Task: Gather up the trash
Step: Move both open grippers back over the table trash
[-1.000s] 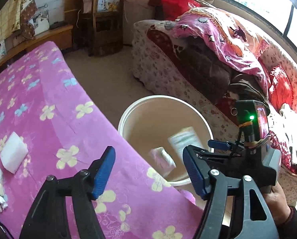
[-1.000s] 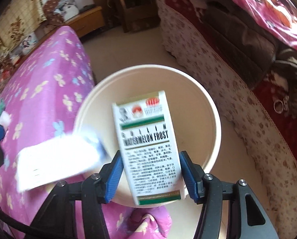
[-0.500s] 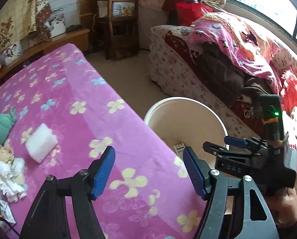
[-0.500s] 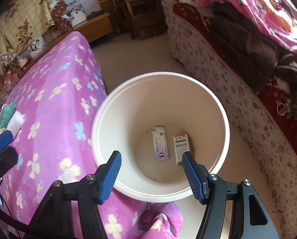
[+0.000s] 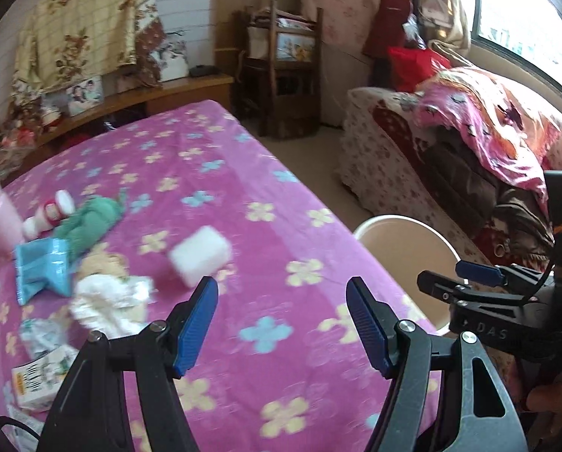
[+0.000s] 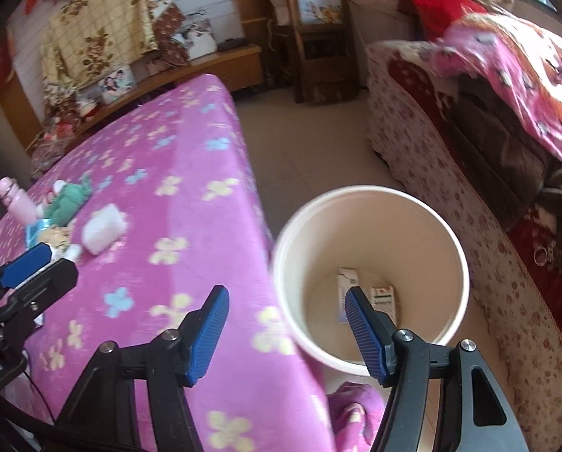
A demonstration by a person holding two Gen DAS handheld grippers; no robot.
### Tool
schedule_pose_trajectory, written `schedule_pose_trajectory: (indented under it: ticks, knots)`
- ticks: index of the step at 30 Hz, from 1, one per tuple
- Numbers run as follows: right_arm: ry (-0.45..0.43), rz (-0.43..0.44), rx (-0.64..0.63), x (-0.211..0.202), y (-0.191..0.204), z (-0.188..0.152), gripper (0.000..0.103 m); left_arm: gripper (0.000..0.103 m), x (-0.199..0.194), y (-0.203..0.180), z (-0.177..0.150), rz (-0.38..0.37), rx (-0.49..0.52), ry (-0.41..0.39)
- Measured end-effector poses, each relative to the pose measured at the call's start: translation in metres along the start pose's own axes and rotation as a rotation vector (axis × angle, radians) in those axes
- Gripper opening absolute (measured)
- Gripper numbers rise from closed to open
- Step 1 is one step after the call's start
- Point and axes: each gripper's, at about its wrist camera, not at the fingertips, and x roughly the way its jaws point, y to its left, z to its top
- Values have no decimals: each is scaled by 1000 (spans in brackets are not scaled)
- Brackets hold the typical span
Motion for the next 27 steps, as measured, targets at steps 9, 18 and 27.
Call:
schedule_pose_trajectory:
  ticks: [9, 18, 27]
  knots:
    - [-9, 87, -86, -5, 78, 0, 70, 71, -37, 72, -21, 81, -82, -16]
    - [7, 168, -179, 3, 150, -8, 70, 71, -62, 144, -47, 163, -176, -9]
    - [31, 197, -237, 18, 192, -10, 70, 72, -69, 209, -66, 197, -227, 36]
